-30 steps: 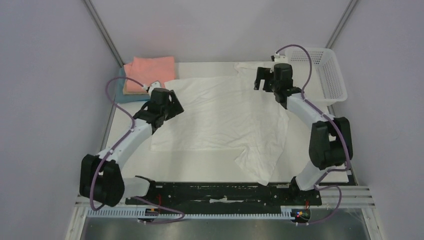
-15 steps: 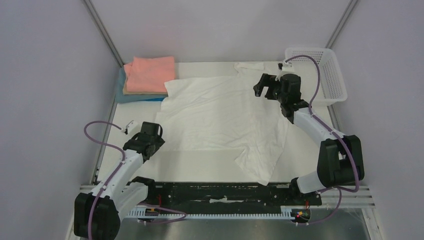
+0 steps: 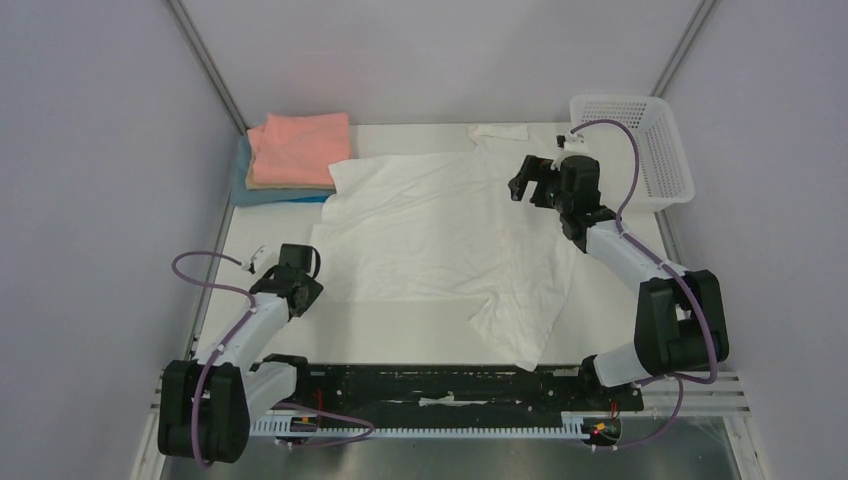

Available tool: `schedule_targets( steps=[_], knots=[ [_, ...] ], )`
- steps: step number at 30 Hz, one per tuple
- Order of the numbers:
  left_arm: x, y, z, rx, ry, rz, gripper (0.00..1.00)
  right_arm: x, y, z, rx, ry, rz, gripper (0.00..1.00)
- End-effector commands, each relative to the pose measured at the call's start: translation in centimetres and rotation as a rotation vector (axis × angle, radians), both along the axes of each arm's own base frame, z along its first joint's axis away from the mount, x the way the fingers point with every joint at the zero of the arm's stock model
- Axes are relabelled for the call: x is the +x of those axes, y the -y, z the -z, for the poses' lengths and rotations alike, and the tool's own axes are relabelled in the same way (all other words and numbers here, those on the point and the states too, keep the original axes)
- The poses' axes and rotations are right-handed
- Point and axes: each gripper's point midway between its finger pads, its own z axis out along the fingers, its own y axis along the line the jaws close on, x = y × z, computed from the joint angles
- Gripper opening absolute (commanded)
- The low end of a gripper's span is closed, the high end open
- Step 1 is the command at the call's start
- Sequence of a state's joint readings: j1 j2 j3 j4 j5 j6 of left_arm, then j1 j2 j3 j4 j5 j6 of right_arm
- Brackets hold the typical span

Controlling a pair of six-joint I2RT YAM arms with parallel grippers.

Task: Fold and stack the t-shirts
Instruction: Grab the side of the flattened tshirt closest away from the robot with both arms

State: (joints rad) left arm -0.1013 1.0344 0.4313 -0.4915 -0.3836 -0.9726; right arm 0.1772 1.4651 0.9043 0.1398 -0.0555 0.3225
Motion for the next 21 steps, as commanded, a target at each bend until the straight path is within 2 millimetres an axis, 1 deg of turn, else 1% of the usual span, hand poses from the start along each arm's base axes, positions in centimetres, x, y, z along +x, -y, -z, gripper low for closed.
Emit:
schedule_targets(
  steps=[1, 5, 7, 8, 9, 10, 11, 15, 17, 21],
  knots=[
    [0.9, 0.0, 0.4, -0.021, 0.022, -0.026, 0.44, 0.4, 0.5, -2.5, 0.002, 0.044, 0.032, 0.98],
    [1.2, -0.2, 0.8, -0.024, 0.015, -0.03, 0.43, -0.2, 0.6, -2.3, -0.003, 0.034, 0.029, 0.98],
    [1.4, -0.1, 1.0, -0.03, 0.014, -0.028, 0.4, -0.5, 0.8, -2.1, -0.007, 0.029, 0.038, 0.98],
    [1.6, 0.0, 1.1, -0.034, 0.015, -0.026, 0.36, -0.7, 0.9, -2.1, -0.01, 0.029, 0.038, 0.98],
    [1.8, 0.1, 1.2, -0.04, 0.014, -0.02, 0.26, -0.9, 0.9, -2.1, -0.012, 0.029, 0.039, 0.98],
    [1.9, 0.2, 1.2, -0.043, 0.014, -0.017, 0.08, -1.2, 1.1, -2.0, -0.016, 0.025, 0.04, 0.98],
    [1.9, 0.2, 1.2, -0.043, 0.013, -0.014, 0.02, -1.5, 1.1, -2.0, -0.021, 0.024, 0.037, 0.98],
    [2.2, -0.1, 0.4, -0.023, 0.044, -0.002, 0.02, -3.1, 1.2, -1.2, -0.085, 0.0, 0.02, 0.98],
    [2.7, 0.2, -0.5, -0.032, 0.093, 0.014, 0.02, -4.1, 0.8, -0.9, -0.128, -0.004, 0.001, 0.98],
    [3.3, 0.6, -2.5, -0.047, 0.182, 0.042, 0.02, -7.1, -0.7, 0.0, -0.219, -0.022, -0.056, 0.98]
  ],
)
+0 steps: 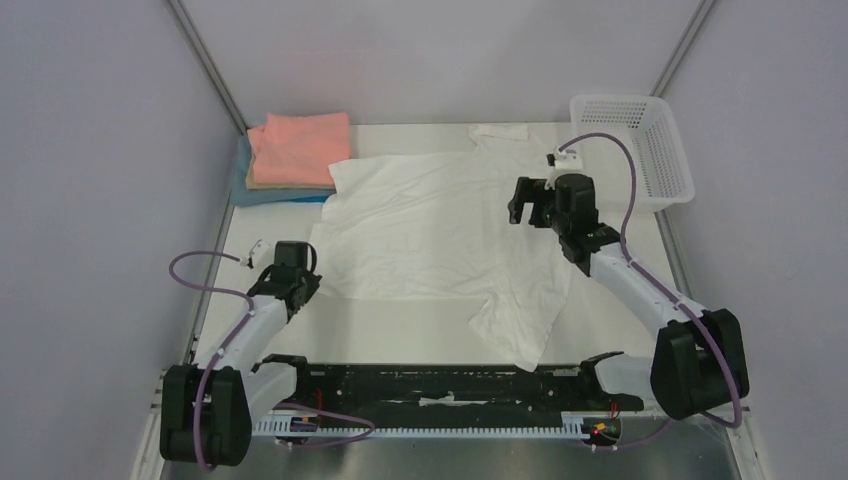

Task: Fold and stack the t-shirts
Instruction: Grab the side of the flattened tshirt closest away from the robot with both arms

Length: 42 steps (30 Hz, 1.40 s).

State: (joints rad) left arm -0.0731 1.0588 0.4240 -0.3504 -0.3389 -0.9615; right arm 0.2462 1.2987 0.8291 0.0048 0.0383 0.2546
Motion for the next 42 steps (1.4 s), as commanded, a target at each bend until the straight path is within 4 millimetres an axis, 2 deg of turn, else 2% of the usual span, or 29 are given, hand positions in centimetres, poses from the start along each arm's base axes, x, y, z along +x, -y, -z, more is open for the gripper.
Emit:
schedule_targets(
  steps=[1, 5, 8, 9, 11, 13, 16, 20, 23, 25, 30, 37, 42],
  knots=[
    [0.7, 0.3, -2.4, -0.005, 0.103, 0.042, 0.02, -3.5, -1.1, 0.6, -0.13, -0.007, -0.06, 0.98],
    [1.2, 0.5, -3.7, -0.008, 0.156, 0.059, 0.02, -6.2, -2.6, 1.0, -0.138, 0.013, -0.124, 0.98],
    [1.7, 1.2, -3.7, -0.036, 0.162, 0.081, 0.02, -8.0, -3.4, 2.0, -0.141, -0.015, -0.165, 0.98],
    [2.1, 1.7, -3.8, -0.062, 0.167, 0.097, 0.02, -9.8, -4.7, 3.2, -0.175, -0.082, -0.232, 0.98],
    [2.3, 1.9, -3.8, -0.067, 0.165, 0.105, 0.02, -12.0, -5.8, 4.9, -0.239, -0.165, -0.324, 0.96],
    [2.1, 1.7, -3.6, -0.059, 0.152, 0.097, 0.02, -15.1, -6.7, 6.6, -0.298, -0.253, -0.449, 0.96],
    [1.6, 1.3, -3.3, -0.049, 0.124, 0.07, 0.02, -20.0, -6.8, 8.7, -0.38, -0.381, -0.609, 0.93],
    [1.2, 1.1, -3.0, -0.05, 0.101, 0.048, 0.02, -24.1, -6.3, 10.4, -0.467, -0.489, -0.693, 0.92],
    [1.0, 1.2, -3.0, -0.057, 0.094, 0.047, 0.02, -25.5, -5.9, 11.2, -0.468, -0.559, -0.675, 0.86],
    [1.0, 1.3, -3.1, -0.061, 0.098, 0.049, 0.02, -26.5, -5.7, 11.9, -0.461, -0.599, -0.678, 0.78],
    [0.9, 1.3, -2.9, -0.065, 0.101, 0.048, 0.02, -29.6, -6.3, 13.8, -0.429, -0.674, -0.775, 0.69],
    [0.7, 1.4, -2.5, -0.071, 0.093, 0.049, 0.02, -29.8, -6.4, 14.8, -0.448, -0.689, -0.773, 0.59],
    [0.7, 1.5, -2.4, -0.075, 0.089, 0.05, 0.02, -29.2, -4.0, 16.5, -0.533, -0.707, -0.656, 0.55]
  ],
)
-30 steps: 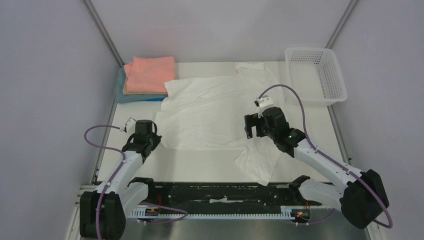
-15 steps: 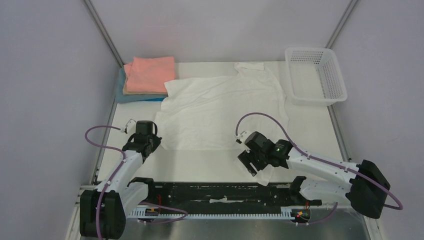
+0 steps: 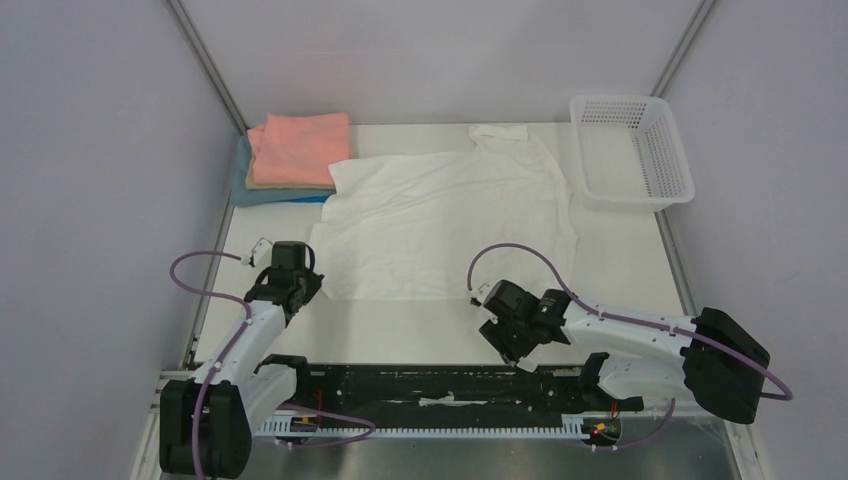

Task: Fold and stack the t-shirts
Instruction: Grab the side of the flattened tshirt closest away from the robot with both arms

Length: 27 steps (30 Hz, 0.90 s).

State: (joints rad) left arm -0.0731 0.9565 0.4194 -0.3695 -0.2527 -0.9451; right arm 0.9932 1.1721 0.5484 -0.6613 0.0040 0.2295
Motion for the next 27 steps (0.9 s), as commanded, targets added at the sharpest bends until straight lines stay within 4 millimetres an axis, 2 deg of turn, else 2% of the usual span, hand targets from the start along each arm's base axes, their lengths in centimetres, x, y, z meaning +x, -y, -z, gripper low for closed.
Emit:
schedule_targets(
  steps=[1, 3, 6, 12, 17, 20, 23, 27],
  knots=[
    [0.4, 0.0, -0.6, -0.013, 0.02, -0.014, 0.02, 0.6, 2.4, 1.6, -0.109, 0.05, 0.084, 0.54],
    [0.5, 0.2, -0.6, -0.023, 0.025, -0.009, 0.02, 1.2, 3.6, 1.6, -0.17, 0.092, 0.129, 0.48],
    [0.5, 0.4, -0.5, -0.036, 0.027, -0.006, 0.02, 1.7, 4.4, 1.3, -0.199, 0.128, 0.17, 0.28],
    [-1.5, 0.4, 0.1, -0.036, -0.023, -0.006, 0.02, 0.4, 4.6, 0.6, -0.159, 0.086, 0.17, 0.0],
    [-3.7, 0.0, 0.2, -0.02, -0.047, -0.007, 0.02, -1.7, 4.6, 0.1, -0.099, 0.009, 0.156, 0.0],
    [-4.5, 0.2, 0.4, -0.031, -0.038, 0.006, 0.02, -1.8, 4.3, -0.6, -0.062, 0.016, 0.152, 0.0],
    [-4.2, 1.4, -0.1, -0.09, 0.024, 0.041, 0.02, -0.8, 3.8, -1.3, -0.036, 0.064, 0.173, 0.0],
    [-3.0, 1.9, -1.5, -0.113, 0.09, 0.059, 0.02, 2.7, 3.1, -3.1, -0.022, 0.226, 0.252, 0.0]
  ],
)
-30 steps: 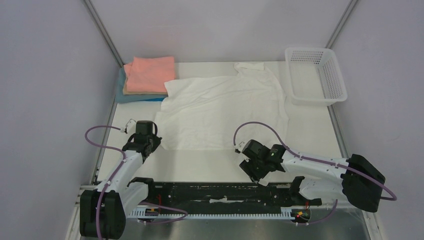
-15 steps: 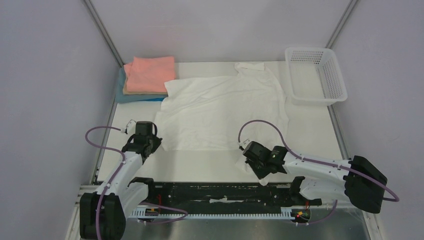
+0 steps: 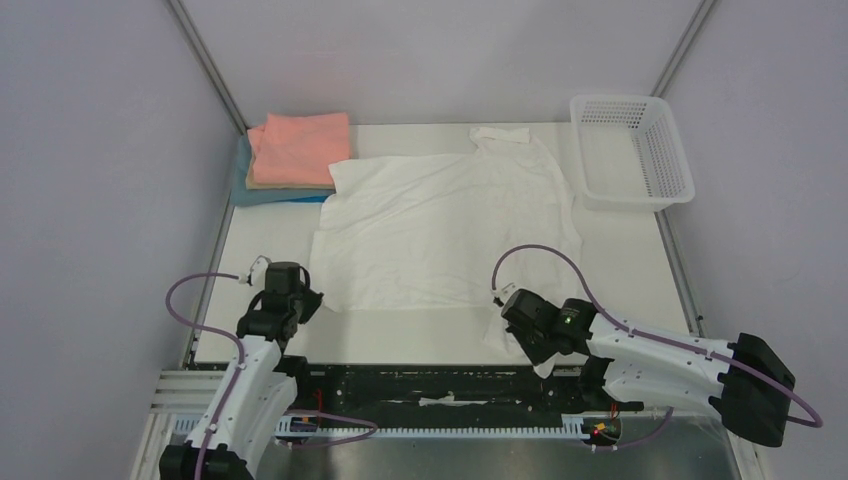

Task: Fold and stack the t-shirts
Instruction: Grab the side of the flattened tshirt closest away from the robot with both arms

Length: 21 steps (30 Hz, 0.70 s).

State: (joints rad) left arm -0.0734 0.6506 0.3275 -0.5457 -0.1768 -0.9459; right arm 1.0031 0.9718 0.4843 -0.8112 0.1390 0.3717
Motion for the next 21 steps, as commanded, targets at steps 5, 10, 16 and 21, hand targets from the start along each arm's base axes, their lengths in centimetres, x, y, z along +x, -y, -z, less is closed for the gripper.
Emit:
schedule_targets(
  steps=[5, 10, 16, 21],
  knots=[
    [2.8, 2.3, -2.5, -0.107, 0.099, 0.065, 0.02, 7.9, -0.9, -6.5, 0.034, 0.4, 0.24, 0.0],
    [4.2, 1.9, -3.3, -0.099, 0.128, 0.032, 0.02, 10.7, -2.7, -9.4, 0.133, 0.537, 0.272, 0.0],
    [5.8, 0.9, -4.7, -0.072, 0.168, -0.028, 0.02, 14.9, -2.4, -13.1, 0.125, 0.702, 0.38, 0.0],
    [7.0, -0.3, -5.9, -0.026, 0.198, -0.079, 0.02, 17.7, -1.6, -14.6, 0.154, 0.762, 0.446, 0.0]
  ],
)
